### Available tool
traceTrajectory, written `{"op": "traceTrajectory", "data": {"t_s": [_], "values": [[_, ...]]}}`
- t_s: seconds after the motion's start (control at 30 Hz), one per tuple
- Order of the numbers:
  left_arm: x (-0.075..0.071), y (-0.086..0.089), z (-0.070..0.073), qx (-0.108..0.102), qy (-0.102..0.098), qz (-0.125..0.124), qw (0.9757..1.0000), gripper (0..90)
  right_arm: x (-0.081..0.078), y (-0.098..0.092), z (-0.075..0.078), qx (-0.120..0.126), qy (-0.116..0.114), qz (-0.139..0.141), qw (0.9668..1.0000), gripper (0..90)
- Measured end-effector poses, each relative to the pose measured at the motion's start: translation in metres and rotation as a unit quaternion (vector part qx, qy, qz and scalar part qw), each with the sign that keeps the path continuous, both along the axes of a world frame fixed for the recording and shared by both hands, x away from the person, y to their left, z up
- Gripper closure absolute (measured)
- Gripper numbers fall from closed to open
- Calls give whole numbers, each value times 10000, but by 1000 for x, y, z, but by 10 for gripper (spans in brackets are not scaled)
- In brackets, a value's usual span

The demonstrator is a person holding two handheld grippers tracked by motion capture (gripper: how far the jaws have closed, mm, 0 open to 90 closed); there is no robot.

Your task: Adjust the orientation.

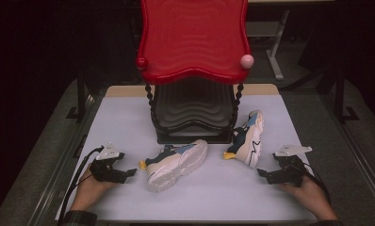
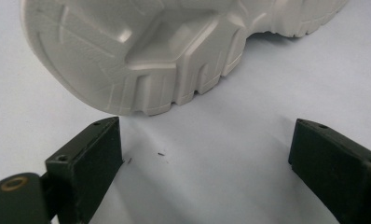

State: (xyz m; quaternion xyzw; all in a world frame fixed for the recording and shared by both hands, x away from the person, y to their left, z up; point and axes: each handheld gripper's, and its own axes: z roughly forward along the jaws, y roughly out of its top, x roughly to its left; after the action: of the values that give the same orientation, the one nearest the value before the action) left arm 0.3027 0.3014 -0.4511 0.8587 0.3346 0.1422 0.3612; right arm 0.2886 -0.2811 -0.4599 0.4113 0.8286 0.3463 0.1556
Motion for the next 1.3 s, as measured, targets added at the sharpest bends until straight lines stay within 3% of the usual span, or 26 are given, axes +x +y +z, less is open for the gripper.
{"op": "traceTrajectory", "data": {"t_s": [0.1,0.13,0.23,0.27,0.3,0.37,0.43,0.53,0.63,0.9,1.1,1.13,1.3], "values": [[0,3,3,-74,1,18,10000,297,0,0,0,0,-1,0,10000,88],[-1,5,8,-246,-7,107,9996,319,0,0,0,0,-2,2,10000,87],[-8,6,20,-653,-154,56,9977,427,0,0,0,-1,-1,1,10000,87],[-8,6,20,-653,-154,56,9977,472,0,0,0,1,1,0,10000,88],[-13,4,28,-856,-205,-44,9961,515,0,0,0,-3,1,2,10000,87],[-19,1,38,-930,-205,-131,9954,584,0,0,0,0,1,0,10000,87],[-23,-4,45,-1146,-210,-210,9930,675,0,0,0,-4,-1,1,10000,87],[-25,-10,51,-1279,-99,-322,9912,792,0,0,0,-7,-2,0,10000,87],[-29,-27,59,-1341,84,-599,9891,894,0,0,0,-1,-1,0,10000,88],[-35,-58,64,-1427,213,-1065,9838,896,0,0,0,-5,2,3,10000,87],[-38,-69,60,-1352,336,-1201,9829,896,0,0,0,-8,0,4,10000,87],[-38,-70,59,-1384,355,-1240,9819,897,0,0,0,-2,-2,1,10000,87],[-42,-73,60,-1354,304,-1221,9828,897,0,0,0,-8,-3,3,10000,88]]}}
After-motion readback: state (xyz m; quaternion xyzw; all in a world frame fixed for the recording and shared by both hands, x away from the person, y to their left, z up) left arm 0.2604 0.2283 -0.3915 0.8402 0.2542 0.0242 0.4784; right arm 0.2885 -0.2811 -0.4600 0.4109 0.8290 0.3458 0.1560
